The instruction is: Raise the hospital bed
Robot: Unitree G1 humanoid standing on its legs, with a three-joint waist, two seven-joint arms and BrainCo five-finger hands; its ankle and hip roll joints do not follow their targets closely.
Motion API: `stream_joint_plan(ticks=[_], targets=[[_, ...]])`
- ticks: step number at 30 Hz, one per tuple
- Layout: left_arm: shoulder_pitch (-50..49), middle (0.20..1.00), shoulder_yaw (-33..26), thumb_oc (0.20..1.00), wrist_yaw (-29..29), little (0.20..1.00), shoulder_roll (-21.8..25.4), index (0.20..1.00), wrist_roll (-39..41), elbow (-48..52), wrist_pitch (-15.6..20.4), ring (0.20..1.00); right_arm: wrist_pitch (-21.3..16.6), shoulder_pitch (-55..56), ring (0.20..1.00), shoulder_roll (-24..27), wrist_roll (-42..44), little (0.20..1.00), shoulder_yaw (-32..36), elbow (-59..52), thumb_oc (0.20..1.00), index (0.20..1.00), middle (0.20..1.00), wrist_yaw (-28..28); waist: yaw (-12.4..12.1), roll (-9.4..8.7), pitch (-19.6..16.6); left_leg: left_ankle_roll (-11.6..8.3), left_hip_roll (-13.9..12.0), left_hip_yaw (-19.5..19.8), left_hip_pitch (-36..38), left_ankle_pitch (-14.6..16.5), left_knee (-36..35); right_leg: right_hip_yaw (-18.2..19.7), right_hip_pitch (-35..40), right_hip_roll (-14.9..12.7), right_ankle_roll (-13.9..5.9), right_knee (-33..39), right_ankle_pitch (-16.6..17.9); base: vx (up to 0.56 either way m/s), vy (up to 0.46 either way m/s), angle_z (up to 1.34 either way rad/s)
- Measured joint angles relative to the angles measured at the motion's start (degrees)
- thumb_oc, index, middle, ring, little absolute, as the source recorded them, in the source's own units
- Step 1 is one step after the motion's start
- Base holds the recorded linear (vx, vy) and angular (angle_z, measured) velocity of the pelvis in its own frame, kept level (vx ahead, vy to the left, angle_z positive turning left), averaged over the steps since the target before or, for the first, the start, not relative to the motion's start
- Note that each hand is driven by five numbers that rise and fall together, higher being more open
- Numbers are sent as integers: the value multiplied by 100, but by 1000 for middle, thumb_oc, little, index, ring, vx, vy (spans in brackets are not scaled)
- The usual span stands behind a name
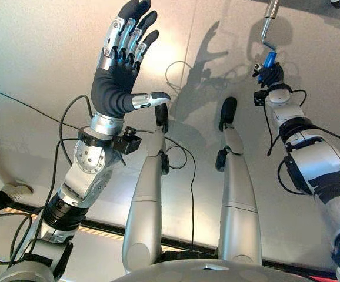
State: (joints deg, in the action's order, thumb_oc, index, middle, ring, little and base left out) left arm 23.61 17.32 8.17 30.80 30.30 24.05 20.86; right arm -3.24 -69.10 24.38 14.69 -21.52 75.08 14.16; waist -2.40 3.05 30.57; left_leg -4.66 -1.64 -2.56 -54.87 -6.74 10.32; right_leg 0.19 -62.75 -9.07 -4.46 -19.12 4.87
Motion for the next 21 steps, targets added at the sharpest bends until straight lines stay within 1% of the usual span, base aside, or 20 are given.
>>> stream_joint_plan(ticks=[3, 4, 6, 8, 9, 12, 13, 15, 16, 19, 20, 21], targets=[[32, 1000, -19, 1000, 96, 1000, -186, 1000, 1, -112, -86, 1000, 114, -113, 200, -500, -6, 200, -256, -279, 200, 200, 200, 16, 15, 26, -5, -19, -20, -1, -9, -7, 9, 7, -46, 18, 21, -85, -34, 0, 0, 0], [26, 1000, -35, 1000, 102, 1000, -212, 1000, 1, -113, -108, 1000, 126, -118, 200, -559, -12, 200, -323, -310, 200, 200, 200, 10, 23, 30, -7, -27, -29, 1, -10, -12, 7, 6, -48, 27, 22, -82, -34, 0, 0, 0], [11, 1000, -58, 1000, 155, 1000, -309, 1000, 3, -119, -150, 1000, 119, -166, 200, -877, -69, 200, -392, -413, 200, 200, 200, 6, 11, 53, -13, -42, -53, 11, -10, -16, 9, -2, -53, 49, 43, -106, -47, 0, 0, 0], [-2, 1000, -65, 1000, 216, 1000, -338, 1000, 4, -119, -151, 1000, 134, -177, 200, -995, -239, 200, -495, -609, 200, 200, 200, 42, 18, 57, -15, -45, -61, 15, -9, -16, 9, -12, -55, 57, 54, -116, -55, 0, 0, 0], [-2, 1000, -70, 1000, 235, 1000, -337, 1000, 4, -119, -152, 1000, 139, -171, 200, -996, -268, 200, -603, -690, 200, 200, 200, 67, 29, 58, -15, -50, -64, 15, -9, -18, 8, -14, -54, 59, 54, -115, -55, 0, 0, 0], [-1, 1000, -77, 1000, 302, 1000, -337, 1000, 4, -121, -152, 1000, 160, -147, 200, -1043, -412, 200, -644, -889, 200, 200, 200, 67, 36, 79, -25, -55, -75, 18, -9, -17, 9, -16, -54, 68, 59, -117, -57, 0, 0, 0], [-41, 1000, -152, 1000, 312, 1000, -337, 1000, 5, -121, -152, 1000, 253, -32, 200, -981, -503, 200, -851, -1340, 200, 200, 200, 79, 73, 80, -25, -61, -83, 10, -10, -12, 9, -28, -54, 71, 63, -119, -59, 0, 0, 0], [-71, 1000, -228, 1000, 316, 1000, -339, 1000, 10, -120, -152, 1000, 259, 12, 200, -1006, -574, 200, -871, -1621, 200, 200, 200, 74, 119, 80, -25, -64, -88, 12, -9, -11, 17, -32, -52, 76, 70, -124, -64, 0, 0, 0], [-92, 1000, -292, 1000, 318, 1000, -331, 1000, 15, -125, -151, 1000, 346, 259, 200, -872, -620, 200, -1022, -2445, 200, 200, 200, 56, 176, 81, -25, -70, -95, 3, -9, -7, 20, -35, -52, 80, 72, -129, -66, 0, 0, 0], [-94, 1000, -278, 1000, 312, 1000, -334, 1000, 23, -121, -146, 1000, 267, 608, 200, -730, -599, 200, -1049, -3204, 200, 200, 200, 26, 183, 93, -26, -84, -119, -16, 5, 4, 41, -29, -53, 102, 83, -142, -69, 1, 0, -4], [-100, 1000, -280, 1000, 316, 1000, -331, 1000, 23, -121, -138, 1000, 154, 800, 200, -619, -548, 200, -1049, -3619, 200, 200, 200, 4, 178, 109, -21, -86, -130, -18, 5, 6, 43, -30, -57, 113, 91, -154, -73, 0, 0, 0], [-99, 1000, -271, 1000, 313, 1000, -325, 1000, 22, -117, -137, 1000, 134, 929, 200, -523, -456, 200, -1052, -3906, 200, 200, 200, -8, 166, 113, -20, -88, -133, -18, 5, 7, 43, -30, -65, 113, 97, -164, -78, 0, 0, 0]])
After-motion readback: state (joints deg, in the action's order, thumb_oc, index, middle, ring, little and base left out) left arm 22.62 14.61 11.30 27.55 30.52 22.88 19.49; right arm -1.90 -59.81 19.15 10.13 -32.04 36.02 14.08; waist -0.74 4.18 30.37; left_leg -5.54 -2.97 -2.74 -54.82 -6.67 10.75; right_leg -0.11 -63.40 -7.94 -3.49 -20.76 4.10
